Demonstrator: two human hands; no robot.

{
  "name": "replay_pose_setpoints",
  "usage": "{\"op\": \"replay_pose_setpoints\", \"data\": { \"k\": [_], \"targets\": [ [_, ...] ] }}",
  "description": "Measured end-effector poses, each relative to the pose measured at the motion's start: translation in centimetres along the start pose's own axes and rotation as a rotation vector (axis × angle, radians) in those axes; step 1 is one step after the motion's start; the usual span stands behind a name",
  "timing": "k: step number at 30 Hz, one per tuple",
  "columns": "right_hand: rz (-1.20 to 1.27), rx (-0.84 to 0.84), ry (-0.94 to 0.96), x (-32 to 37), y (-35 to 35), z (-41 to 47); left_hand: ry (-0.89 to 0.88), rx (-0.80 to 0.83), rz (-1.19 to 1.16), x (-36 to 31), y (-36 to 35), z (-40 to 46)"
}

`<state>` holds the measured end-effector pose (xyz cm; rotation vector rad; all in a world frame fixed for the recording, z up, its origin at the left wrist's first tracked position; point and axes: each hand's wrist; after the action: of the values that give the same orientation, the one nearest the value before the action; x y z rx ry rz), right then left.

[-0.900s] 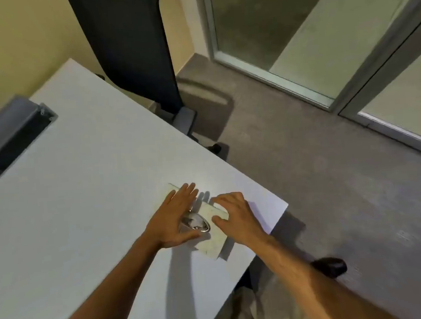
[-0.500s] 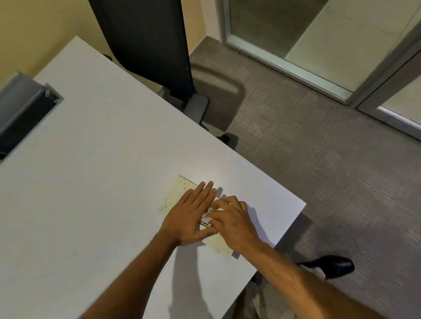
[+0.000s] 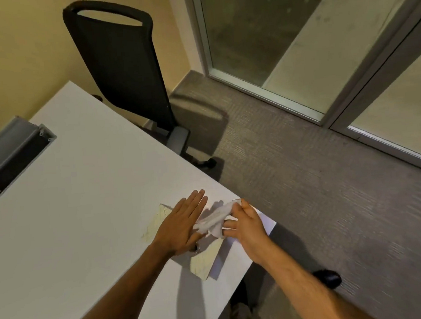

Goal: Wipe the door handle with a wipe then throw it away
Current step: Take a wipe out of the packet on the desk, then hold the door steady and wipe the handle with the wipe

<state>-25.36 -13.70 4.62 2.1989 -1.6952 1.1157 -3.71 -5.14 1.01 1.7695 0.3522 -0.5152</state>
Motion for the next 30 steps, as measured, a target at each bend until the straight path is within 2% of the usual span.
{"op": "replay_pose_setpoints", "data": {
  "k": [3,8,13,18,22,28,30],
  "targets": [
    [0.191,-0.105,-0.002,4.0,3.8,-1.5,-0.046,-0.064,-0.028,-5.0,2.8,4.5],
    [0.348,-0.206,0.121,12.9,11.6,-6.8,-0.227,-0.113,0.094,-15.7,8.3,13.5],
    [0.376,-0.235,0.257,21.4,20.7,-14.0,-0.469,-0.196,0.226,-28.2,13.3,22.6],
    [0.483,-0.242,0.341,28.0,29.4,-20.2,-0.64,-0.266,0.284,-38.6,15.7,31.1],
    [0.549,-0.241,0.424,31.6,34.8,-23.3,-0.76,-0.301,0.317,-43.5,16.2,38.1],
    [0.618,-0.46,0.496,36.5,43.1,-21.6,-0.873,-0.279,0.394,-47.2,17.3,51.0],
    [0.621,-0.585,0.545,38.2,45.4,-19.9,-0.912,-0.279,0.42,-47.9,18.1,55.6]
  ]
}}
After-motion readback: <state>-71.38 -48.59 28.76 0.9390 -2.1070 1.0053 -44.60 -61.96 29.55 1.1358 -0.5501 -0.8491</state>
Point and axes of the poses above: each hand's wrist, its own z-axis towards the middle knuckle, its own y-axis out of the back of the hand, x = y × z, and after that the axes turned 8 degrees about -z, right-handed
